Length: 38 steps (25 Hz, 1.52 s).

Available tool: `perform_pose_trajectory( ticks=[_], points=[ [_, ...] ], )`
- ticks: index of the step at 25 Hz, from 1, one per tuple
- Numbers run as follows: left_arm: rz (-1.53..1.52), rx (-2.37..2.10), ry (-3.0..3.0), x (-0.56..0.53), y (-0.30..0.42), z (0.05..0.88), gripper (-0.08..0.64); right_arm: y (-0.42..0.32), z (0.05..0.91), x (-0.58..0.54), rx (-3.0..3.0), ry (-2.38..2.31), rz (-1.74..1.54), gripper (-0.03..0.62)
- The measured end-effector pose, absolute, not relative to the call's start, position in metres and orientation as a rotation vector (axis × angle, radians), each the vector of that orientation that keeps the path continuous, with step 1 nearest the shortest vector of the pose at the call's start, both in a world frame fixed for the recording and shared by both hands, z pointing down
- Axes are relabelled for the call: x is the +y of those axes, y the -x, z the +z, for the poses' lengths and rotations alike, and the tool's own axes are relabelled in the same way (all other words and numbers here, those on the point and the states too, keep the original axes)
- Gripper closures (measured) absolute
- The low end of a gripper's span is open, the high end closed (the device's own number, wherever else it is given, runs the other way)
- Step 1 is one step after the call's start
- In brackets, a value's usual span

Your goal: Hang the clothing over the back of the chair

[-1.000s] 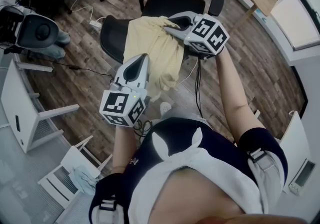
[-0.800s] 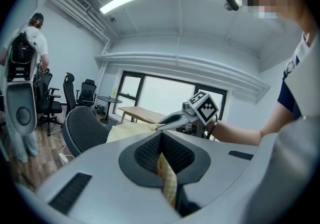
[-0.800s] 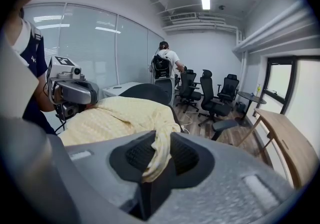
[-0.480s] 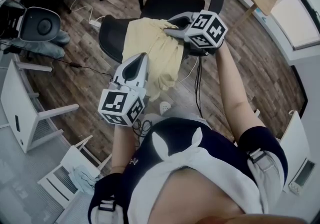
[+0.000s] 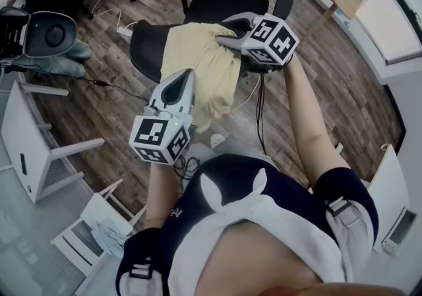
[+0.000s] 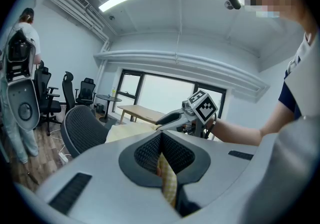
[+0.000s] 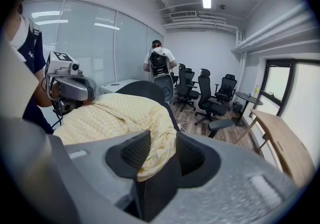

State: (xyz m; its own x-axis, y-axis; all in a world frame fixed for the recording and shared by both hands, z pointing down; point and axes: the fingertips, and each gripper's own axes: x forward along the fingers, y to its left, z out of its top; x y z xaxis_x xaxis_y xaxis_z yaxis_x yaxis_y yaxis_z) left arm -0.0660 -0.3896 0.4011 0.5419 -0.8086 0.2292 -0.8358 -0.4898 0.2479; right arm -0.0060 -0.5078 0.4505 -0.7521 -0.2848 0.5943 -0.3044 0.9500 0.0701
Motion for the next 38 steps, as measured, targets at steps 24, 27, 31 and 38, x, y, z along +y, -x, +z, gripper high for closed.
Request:
perform_pose_trajectory(
  ticks=[24,27,31,38],
  points=[
    [0.181,-1.382,-2.479,-0.386,0.063,0.407,0.554,0.030,0.369,-0.417,-2.672,-0.610,-0.087,0.592],
    [0.177,-1.376,-2.455,-0.384,0.063,0.409,0.554,0.033,0.368,-0.405,-2.733,-0.701,0.003,0.594],
    [0.161,-1.367,-2.452,-0.382,0.066,0.409,0.554,0.024,0.361,-0.410,-2.757,-0.906,0.055,0.594],
    [0.180,-1.385,-2.444,-0.380,0.067,0.412,0.554,0.023,0.372,-0.396,-2.757,-0.920,0.117,0.594]
  ],
)
